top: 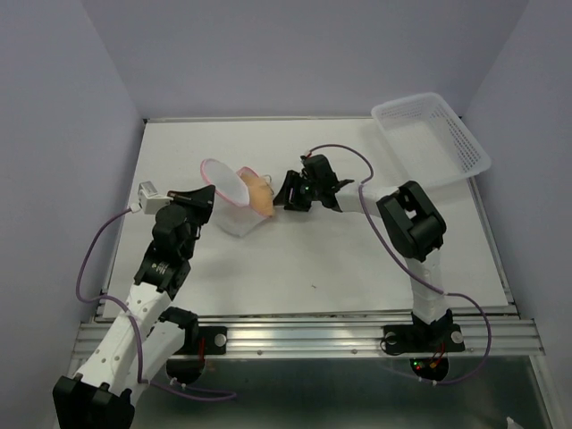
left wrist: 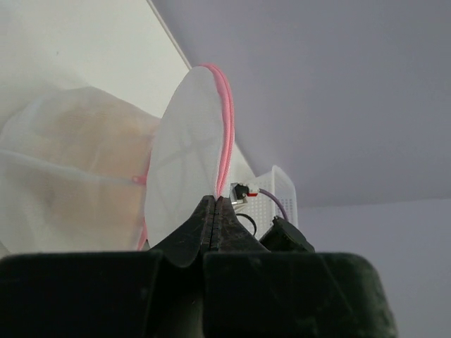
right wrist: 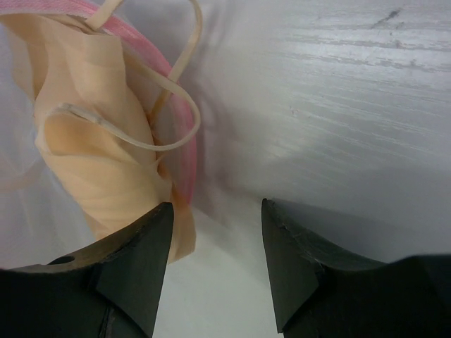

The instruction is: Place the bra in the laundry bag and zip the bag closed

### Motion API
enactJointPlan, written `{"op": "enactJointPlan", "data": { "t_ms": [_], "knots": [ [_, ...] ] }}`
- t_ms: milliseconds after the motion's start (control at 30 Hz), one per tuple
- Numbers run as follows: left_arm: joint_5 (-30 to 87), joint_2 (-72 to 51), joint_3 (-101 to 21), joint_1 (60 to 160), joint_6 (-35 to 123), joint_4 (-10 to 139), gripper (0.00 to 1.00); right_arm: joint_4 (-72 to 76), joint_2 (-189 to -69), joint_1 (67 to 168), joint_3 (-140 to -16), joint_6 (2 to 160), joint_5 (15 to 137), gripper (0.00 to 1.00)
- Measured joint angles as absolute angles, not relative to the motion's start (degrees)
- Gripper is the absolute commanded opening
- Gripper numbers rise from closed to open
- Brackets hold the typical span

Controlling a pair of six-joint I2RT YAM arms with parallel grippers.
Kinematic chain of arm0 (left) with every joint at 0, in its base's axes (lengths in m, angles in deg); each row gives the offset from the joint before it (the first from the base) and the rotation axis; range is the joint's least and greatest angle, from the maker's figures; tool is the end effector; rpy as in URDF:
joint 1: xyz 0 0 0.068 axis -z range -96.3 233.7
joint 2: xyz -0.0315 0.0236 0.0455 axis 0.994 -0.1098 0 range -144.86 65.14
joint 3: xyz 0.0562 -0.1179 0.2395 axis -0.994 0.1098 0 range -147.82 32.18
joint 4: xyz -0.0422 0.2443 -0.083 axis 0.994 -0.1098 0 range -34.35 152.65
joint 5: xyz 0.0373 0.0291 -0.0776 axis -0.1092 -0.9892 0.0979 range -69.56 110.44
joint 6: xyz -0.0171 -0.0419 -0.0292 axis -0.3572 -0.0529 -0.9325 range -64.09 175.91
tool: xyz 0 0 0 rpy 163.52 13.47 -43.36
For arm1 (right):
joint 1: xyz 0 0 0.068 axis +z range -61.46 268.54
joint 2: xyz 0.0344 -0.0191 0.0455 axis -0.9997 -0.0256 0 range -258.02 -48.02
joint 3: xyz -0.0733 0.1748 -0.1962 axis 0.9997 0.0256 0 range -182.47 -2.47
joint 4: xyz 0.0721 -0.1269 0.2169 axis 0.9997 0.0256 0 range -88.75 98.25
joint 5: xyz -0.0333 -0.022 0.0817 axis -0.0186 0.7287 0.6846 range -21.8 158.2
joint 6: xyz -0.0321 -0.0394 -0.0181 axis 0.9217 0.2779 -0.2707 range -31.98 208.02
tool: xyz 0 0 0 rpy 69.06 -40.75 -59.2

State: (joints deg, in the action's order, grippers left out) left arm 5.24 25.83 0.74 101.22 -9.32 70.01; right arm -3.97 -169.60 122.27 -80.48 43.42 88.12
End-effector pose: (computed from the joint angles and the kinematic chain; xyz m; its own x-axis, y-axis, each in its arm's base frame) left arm 0.1696 -0.0438 0.3056 -0.0405 -0.9062 -0.4210 0.0091 0.4210 -0.9070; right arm 0.3770 0.2664 0.1463 -0.8901 0.1994 -0.4099 -0.1677 0.6930 0.7012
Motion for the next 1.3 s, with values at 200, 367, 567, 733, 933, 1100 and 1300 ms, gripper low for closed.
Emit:
{"op": "enactJointPlan", "data": {
  "t_ms": [200, 367, 567, 733, 933, 1100, 1300],
  "knots": [
    [5.6, 25.1, 1.5, 101.2, -9.6, 69.7, 0.00, -2.7, -172.8, 124.5, -86.1, 45.7, 88.2, 0.59],
    [5.9, 25.1, 1.7, 101.2, -9.6, 69.7, 0.00, -2.2, -173.3, 126.2, -89.3, 47.9, 90.1, 0.59],
    [6.9, 25.1, 1.9, 101.2, -9.7, 70.6, 0.00, -3.1, -173.3, 127.1, -91.7, 48.6, 92.2, 0.59],
    [7.4, 25.1, 2.2, 101.2, -10.0, 71.1, 0.00, -2.9, -173.4, 127.0, -91.9, 48.6, 92.0, 0.59],
    [8.4, 24.5, 2.5, 101.2, -10.4, 71.6, 0.00, -2.1, -175.7, 127.0, -92.0, 48.6, 91.2, 0.59],
    [8.9, 24.3, 2.5, 101.2, -10.7, 71.8, 0.00, -1.8, -177.3, 127.0, -92.1, 47.7, 91.2, 0.59],
    [9.3, 24.3, 2.6, 101.2, -10.9, 71.8, 0.00, -3.5, -178.9, 127.1, -93.7, 45.7, 92.0, 0.57]
  ]
}}
